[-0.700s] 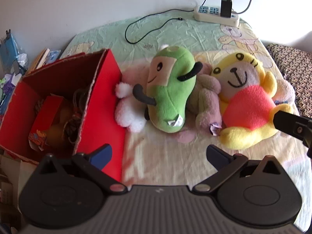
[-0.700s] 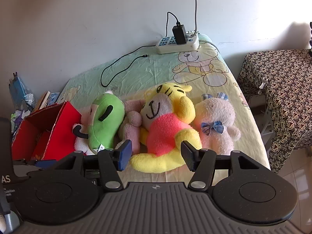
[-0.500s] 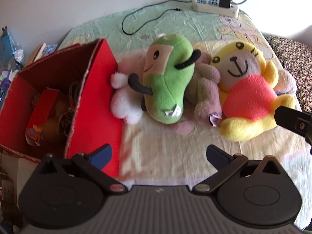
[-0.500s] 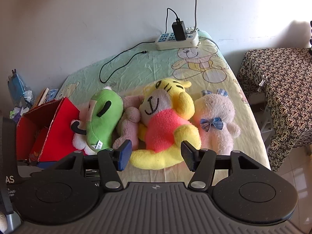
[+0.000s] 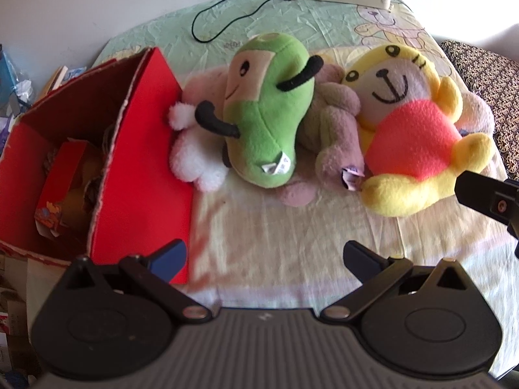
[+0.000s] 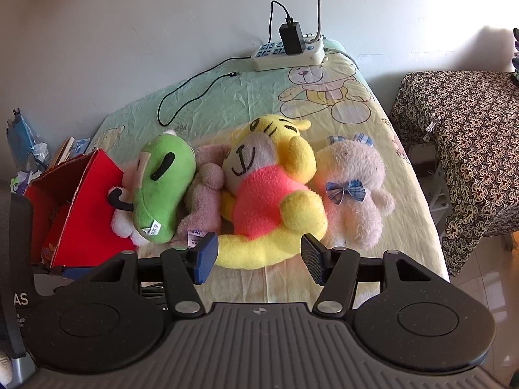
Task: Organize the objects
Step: 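Move the right gripper toward the yellow tiger plush in the red shirt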
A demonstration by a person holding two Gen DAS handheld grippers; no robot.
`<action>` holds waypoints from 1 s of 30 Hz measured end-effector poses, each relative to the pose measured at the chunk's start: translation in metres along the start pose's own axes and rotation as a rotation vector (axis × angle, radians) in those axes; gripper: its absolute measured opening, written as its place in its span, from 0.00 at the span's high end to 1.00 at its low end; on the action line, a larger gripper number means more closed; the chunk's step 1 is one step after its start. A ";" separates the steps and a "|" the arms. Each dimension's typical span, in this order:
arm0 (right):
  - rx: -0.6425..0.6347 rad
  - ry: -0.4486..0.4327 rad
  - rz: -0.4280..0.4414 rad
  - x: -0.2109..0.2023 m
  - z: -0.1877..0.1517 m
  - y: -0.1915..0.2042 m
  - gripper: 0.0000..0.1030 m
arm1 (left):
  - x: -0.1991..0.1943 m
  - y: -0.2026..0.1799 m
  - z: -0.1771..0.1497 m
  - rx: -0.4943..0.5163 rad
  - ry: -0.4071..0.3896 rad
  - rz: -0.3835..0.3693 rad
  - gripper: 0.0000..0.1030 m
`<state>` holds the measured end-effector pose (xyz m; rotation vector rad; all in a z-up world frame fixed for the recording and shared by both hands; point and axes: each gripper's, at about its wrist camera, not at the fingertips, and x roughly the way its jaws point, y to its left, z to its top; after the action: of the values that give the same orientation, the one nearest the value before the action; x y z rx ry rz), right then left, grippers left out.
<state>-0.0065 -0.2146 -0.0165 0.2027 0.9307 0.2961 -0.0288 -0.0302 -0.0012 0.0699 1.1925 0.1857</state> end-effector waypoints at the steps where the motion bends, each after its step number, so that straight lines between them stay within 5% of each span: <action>1: 0.000 0.003 0.002 0.000 0.000 0.000 0.42 | 0.000 -0.001 0.000 0.001 0.002 -0.001 0.00; 30: 0.020 0.004 0.052 -0.007 -0.001 -0.010 0.42 | -0.007 -0.023 0.007 0.019 -0.016 0.007 0.00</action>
<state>-0.0094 -0.2264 -0.0147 0.2449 0.9339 0.3354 -0.0223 -0.0532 0.0040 0.0920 1.1780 0.1803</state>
